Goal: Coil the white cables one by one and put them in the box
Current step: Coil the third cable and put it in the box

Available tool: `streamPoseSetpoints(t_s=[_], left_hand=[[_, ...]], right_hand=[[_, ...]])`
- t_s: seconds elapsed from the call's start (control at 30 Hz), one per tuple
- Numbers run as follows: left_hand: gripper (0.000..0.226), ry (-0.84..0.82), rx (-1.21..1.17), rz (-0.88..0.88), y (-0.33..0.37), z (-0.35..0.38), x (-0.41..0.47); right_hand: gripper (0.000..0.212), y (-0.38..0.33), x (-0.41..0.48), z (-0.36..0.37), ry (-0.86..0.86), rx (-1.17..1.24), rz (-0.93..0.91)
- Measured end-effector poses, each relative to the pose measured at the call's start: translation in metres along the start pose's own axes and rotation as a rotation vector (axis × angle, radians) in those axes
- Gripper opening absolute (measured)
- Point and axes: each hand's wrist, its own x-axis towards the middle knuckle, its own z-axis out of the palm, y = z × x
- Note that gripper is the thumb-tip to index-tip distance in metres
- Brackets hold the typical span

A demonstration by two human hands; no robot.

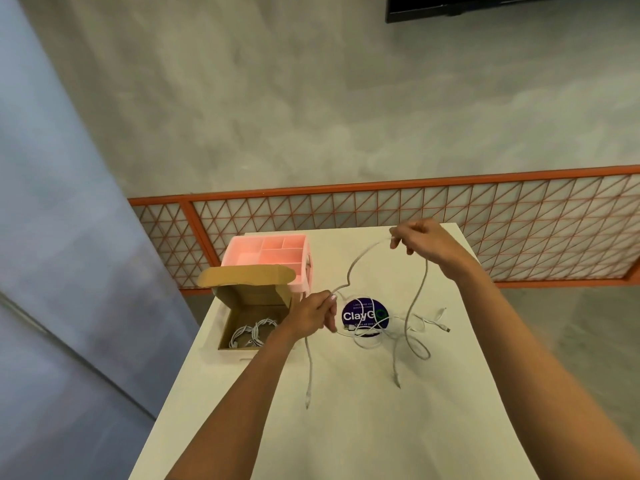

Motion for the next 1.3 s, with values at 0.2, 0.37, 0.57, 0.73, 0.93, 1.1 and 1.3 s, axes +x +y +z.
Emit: streamPoseSetpoints(t_s=[0.2, 0.37, 0.57, 0.73, 0.93, 1.1, 1.3], left_hand=[[0.035, -0.004, -0.017, 0.021, 0.025, 0.003, -0.002], [0.035, -0.021, -0.162, 0.026, 0.04, -0.001, -0.003], [0.035, 0.01, -0.472, -0.048, 0.038, -0.011, -0.01], [0.04, -0.048, -0.768, -0.137, 0.03, -0.016, -0.02], [0.029, -0.08, -0.861, -0.06, 0.036, -0.023, -0.024], [0.038, -0.053, -1.007, 0.093, 0.045, -0.03, -0.017], [0.039, 0.119, -0.819, 0.14, 0.048, -0.027, -0.009]], right_hand=[[0.062, 0.013, 0.001, 0.024, -0.483, -0.418, 0.199], [0.037, 0.034, 0.006, 0.053, -0.453, -0.438, 0.036], [0.027, 0.028, 0.009, 0.061, -0.264, 0.026, 0.061], [0.028, 0.02, 0.018, 0.061, 0.081, 0.107, 0.117], [0.029, 0.027, 0.024, 0.065, 0.201, 0.017, 0.169], [0.029, 0.039, 0.016, 0.079, -0.032, -0.226, 0.156], [0.029, 0.041, 0.005, 0.102, -0.391, -0.44, 0.081]])
